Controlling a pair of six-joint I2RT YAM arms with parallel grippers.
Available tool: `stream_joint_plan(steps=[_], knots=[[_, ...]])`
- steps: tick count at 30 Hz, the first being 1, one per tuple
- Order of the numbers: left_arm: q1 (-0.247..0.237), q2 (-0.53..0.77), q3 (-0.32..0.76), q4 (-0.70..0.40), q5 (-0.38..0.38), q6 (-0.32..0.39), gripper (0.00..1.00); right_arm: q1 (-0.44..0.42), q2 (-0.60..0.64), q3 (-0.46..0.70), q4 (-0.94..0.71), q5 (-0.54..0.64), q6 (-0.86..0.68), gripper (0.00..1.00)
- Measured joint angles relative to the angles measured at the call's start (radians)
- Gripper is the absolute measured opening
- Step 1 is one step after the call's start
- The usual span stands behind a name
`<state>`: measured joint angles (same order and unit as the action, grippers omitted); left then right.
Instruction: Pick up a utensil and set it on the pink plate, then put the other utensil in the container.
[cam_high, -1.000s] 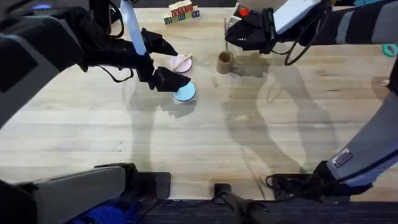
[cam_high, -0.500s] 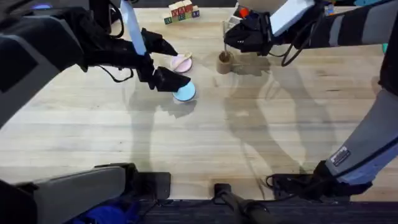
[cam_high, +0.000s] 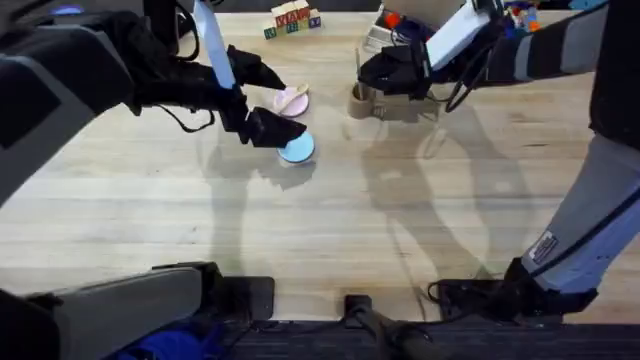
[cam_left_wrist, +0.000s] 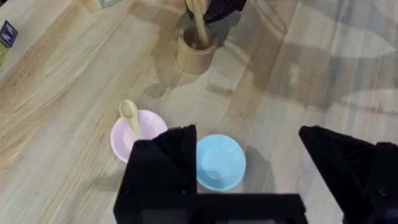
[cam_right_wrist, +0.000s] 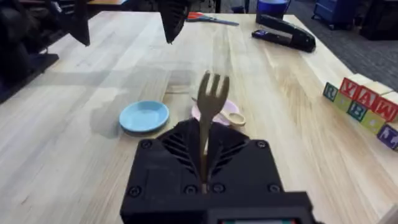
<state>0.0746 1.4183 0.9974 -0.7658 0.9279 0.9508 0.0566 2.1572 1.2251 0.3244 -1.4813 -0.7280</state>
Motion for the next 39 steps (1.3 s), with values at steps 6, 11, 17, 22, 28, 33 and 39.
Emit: stream_joint_plan(steps=[6, 11, 17, 22, 28, 33, 39], knots=[[0.000, 0.000, 0.000, 0.000, 0.000, 0.000, 0.995, 0.000, 0.009, 0.000, 0.000, 0.000, 0.000, 0.033], [0.000, 0.000, 0.000, 0.000, 0.000, 0.000, 0.995, 0.000, 0.018, 0.000, 0.001, 0.000, 0.000, 0.033], [0.000, 0.000, 0.000, 0.000, 0.000, 0.000, 0.995, 0.000, 0.045, 0.000, 0.000, 0.000, 0.000, 0.033], [0.000, 0.000, 0.000, 0.000, 0.000, 0.000, 0.995, 0.000, 0.050, 0.000, -0.003, 0.000, 0.003, 0.125], [0.000, 0.000, 0.000, 0.000, 0.000, 0.000, 0.995, 0.000, 0.050, 0.000, -0.005, 0.000, 0.007, 0.300], [0.000, 0.000, 0.000, 0.000, 0.000, 0.000, 0.995, 0.000, 0.050, 0.000, -0.005, 0.000, 0.046, 0.319], [0.000, 0.000, 0.000, 0.000, 0.000, 0.000, 0.995, 0.000, 0.050, 0.000, -0.005, 0.000, 0.078, 0.423]])
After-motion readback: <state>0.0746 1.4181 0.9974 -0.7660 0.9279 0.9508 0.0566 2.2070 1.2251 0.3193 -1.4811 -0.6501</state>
